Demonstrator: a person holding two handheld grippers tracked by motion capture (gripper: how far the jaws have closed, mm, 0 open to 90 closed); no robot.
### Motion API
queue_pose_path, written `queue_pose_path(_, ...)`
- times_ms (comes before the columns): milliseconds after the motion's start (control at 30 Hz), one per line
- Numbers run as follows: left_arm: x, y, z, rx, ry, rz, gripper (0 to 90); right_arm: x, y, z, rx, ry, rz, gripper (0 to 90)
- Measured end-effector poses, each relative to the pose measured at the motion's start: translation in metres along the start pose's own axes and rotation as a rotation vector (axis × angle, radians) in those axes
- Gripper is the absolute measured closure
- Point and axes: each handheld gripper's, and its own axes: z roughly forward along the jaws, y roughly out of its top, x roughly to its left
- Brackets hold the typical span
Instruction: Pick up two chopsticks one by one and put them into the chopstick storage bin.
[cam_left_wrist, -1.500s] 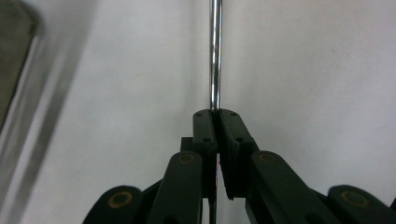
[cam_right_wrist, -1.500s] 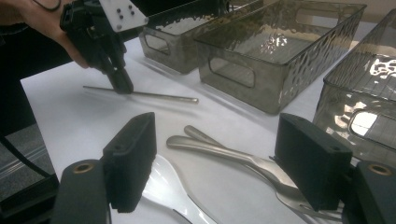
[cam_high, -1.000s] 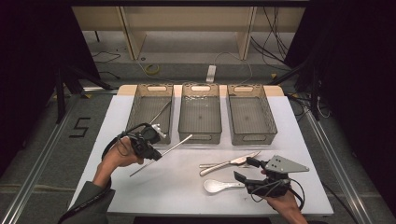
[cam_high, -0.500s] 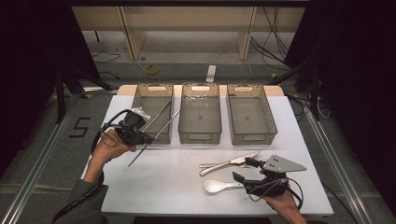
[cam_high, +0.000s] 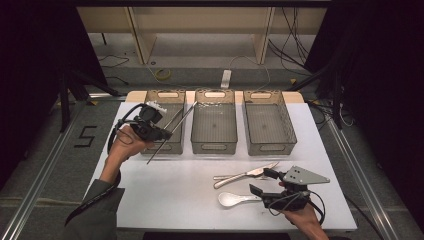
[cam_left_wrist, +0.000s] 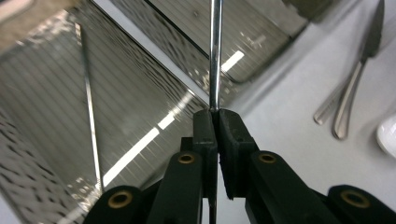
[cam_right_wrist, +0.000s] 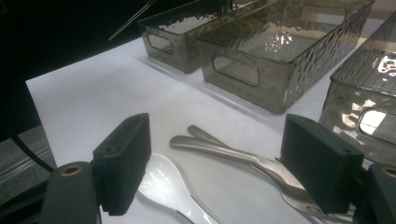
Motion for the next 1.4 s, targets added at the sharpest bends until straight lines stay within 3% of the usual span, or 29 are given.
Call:
queue_pose_path(300,0.032,0.013,-0.011,-0.08,0.063,-0.059,85.3,0.0,0.0,0.0,0.001,0.003,-0.001,25.5)
queue_pose_path(667,0.06,0.024,-0.008,-0.14,0.123,-0.13,85.3,0.001,0.0,0.001,0.003,0.006,-0.006,25.6)
queue_pose_path(1033,0.077,0.022,0.001,-0.154,0.193,-0.157,85.2,0.001,0.0,0.001,0.003,0.011,-0.004,25.8)
queue_pose_path(1400,0.083,0.006,0.019,-0.14,0.203,-0.189,85.2,0.002,0.0,0.001,0.006,0.011,-0.007,25.8)
